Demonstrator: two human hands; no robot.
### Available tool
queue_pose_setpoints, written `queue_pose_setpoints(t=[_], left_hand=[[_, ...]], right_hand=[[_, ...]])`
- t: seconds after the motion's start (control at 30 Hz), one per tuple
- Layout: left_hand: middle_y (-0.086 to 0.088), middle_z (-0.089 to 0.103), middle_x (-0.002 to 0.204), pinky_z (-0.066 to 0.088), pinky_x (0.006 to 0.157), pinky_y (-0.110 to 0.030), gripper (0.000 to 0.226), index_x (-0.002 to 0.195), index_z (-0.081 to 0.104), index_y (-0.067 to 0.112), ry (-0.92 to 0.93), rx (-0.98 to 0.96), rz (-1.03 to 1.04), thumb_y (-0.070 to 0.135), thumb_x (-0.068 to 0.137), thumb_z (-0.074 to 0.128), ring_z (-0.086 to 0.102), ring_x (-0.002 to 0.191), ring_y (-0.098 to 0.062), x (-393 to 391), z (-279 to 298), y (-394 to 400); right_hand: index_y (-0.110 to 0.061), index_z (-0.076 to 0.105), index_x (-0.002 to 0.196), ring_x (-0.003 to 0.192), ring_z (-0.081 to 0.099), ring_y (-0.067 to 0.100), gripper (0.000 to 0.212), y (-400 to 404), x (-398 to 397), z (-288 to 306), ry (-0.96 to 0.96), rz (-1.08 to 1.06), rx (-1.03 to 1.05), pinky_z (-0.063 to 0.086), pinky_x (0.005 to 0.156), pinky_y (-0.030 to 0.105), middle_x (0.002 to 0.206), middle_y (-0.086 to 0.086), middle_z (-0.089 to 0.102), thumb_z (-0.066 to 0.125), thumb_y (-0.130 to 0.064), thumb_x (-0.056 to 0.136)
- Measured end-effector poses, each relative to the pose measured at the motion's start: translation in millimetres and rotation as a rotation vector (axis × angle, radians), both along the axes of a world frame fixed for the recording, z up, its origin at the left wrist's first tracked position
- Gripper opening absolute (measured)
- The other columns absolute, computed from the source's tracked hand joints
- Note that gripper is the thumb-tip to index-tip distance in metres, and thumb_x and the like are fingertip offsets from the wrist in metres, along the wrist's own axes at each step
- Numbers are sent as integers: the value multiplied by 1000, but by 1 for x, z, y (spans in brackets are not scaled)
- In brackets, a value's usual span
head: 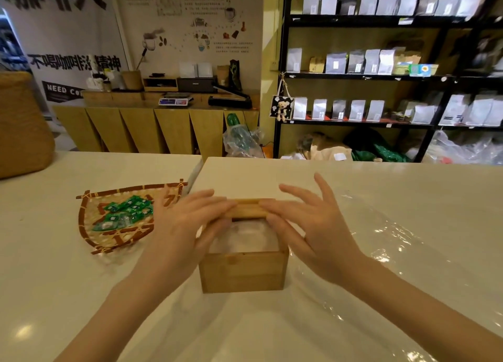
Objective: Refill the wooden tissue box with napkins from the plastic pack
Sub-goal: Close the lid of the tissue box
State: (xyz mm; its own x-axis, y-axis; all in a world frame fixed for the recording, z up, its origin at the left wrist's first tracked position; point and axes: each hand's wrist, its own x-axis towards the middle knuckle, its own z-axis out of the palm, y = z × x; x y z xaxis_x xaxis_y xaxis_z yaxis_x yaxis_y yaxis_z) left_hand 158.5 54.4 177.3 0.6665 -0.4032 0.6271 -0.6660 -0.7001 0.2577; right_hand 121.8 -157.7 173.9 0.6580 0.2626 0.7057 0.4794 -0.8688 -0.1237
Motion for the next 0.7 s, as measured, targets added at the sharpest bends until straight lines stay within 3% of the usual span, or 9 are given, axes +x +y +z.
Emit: queue_pose_setpoints(t=[0.07,0.17,0.33,0.4,0.5,0.6,0.7], left_hand=[[28,45,126,0,110,-45,59,119,51,45,93,-17,-40,72,79,17,23,122,15,-12,-16,4],[26,39,133,-3,111,-44,61,121,47,48,139,-27,-39,75,77,12,22,130,7,-21,-34,5],[16,44,133,5,108,-51,53,127,42,40,130,-91,-46,65,85,19,24,130,2,-23,-47,1],[16,44,134,4,108,-48,53,128,37,39,159,-130,-49,65,84,21,24,131,3,-23,-49,1],[20,42,134,2,109,-44,52,123,44,45,194,-164,-67,69,81,23,21,132,7,-21,-51,2],[31,37,132,7,112,-32,35,114,41,63,277,-209,-102,67,80,34,18,130,21,-20,-47,3],[33,37,129,19,105,-13,34,111,45,55,341,-278,-138,42,79,49,16,122,31,-22,-43,3]], right_hand=[[-26,63,115,125,51,21,44,-3,-11,-16,45,30,-24,16,112,53,113,-4,70,28,-44,97],[-29,54,123,130,45,25,38,-9,-15,-36,49,36,-162,18,108,57,124,0,64,33,-45,95],[-30,47,123,122,54,27,32,-9,-14,-49,3,12,-179,22,106,58,125,4,64,34,-39,96],[-28,47,124,119,57,25,31,-8,-14,-53,6,20,-157,21,106,57,126,7,63,34,-37,97],[-27,47,124,118,58,25,30,-6,-15,-56,1,15,-128,23,108,58,126,9,63,37,-35,96],[-26,53,120,114,61,25,29,-1,-14,-57,-22,-4,-124,28,106,59,122,10,65,38,-34,96],[-23,61,117,112,63,25,35,2,-13,-58,-15,-34,-153,30,104,58,120,10,66,35,-36,97]])
